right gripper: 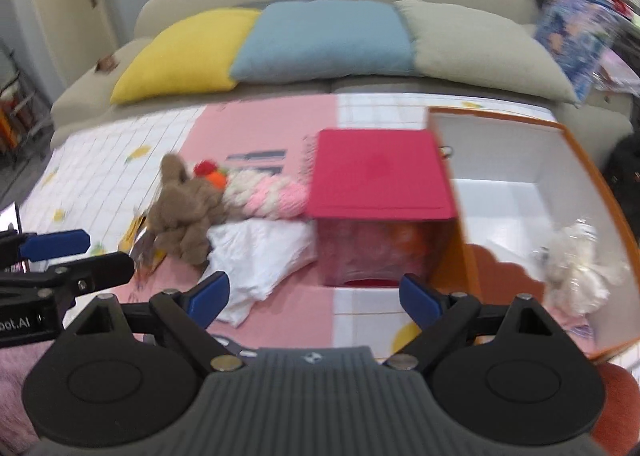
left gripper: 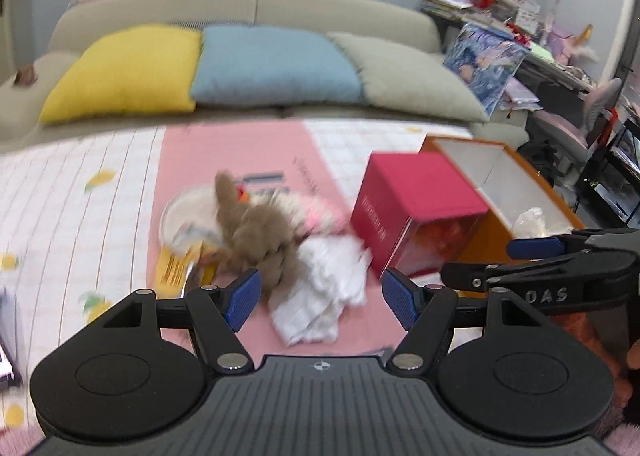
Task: Organize soft objects
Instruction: 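Grasp the brown plush bunny with the left gripper while the right grasps the white tissue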
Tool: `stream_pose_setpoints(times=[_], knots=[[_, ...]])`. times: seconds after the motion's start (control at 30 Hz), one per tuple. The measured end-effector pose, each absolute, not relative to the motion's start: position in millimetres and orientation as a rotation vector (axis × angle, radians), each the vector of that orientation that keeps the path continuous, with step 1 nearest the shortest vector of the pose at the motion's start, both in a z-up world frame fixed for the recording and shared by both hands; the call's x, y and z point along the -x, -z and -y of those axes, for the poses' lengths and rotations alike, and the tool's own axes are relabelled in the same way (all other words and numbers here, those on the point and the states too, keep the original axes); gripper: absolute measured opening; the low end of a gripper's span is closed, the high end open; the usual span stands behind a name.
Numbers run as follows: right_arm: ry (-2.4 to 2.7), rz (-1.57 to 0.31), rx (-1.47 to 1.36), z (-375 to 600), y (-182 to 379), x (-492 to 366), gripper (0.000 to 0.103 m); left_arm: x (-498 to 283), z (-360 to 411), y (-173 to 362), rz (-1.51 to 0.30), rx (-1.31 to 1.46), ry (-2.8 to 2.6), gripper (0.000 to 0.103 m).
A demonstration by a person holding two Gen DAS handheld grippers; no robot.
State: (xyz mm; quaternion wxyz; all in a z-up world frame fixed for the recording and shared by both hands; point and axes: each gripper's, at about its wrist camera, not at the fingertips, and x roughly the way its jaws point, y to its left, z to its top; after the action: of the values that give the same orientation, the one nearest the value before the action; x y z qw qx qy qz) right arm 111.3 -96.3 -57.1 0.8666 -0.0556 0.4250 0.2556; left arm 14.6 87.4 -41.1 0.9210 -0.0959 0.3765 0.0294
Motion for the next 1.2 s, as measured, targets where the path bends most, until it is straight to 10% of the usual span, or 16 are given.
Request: stream_pose_setpoints(times=[1.2], knots=[[-0.742, -0.856, 0.297, -15, 133, -152, 0.07, -103, -138, 111, -0.848, 0.383, -0.208, 0.082]])
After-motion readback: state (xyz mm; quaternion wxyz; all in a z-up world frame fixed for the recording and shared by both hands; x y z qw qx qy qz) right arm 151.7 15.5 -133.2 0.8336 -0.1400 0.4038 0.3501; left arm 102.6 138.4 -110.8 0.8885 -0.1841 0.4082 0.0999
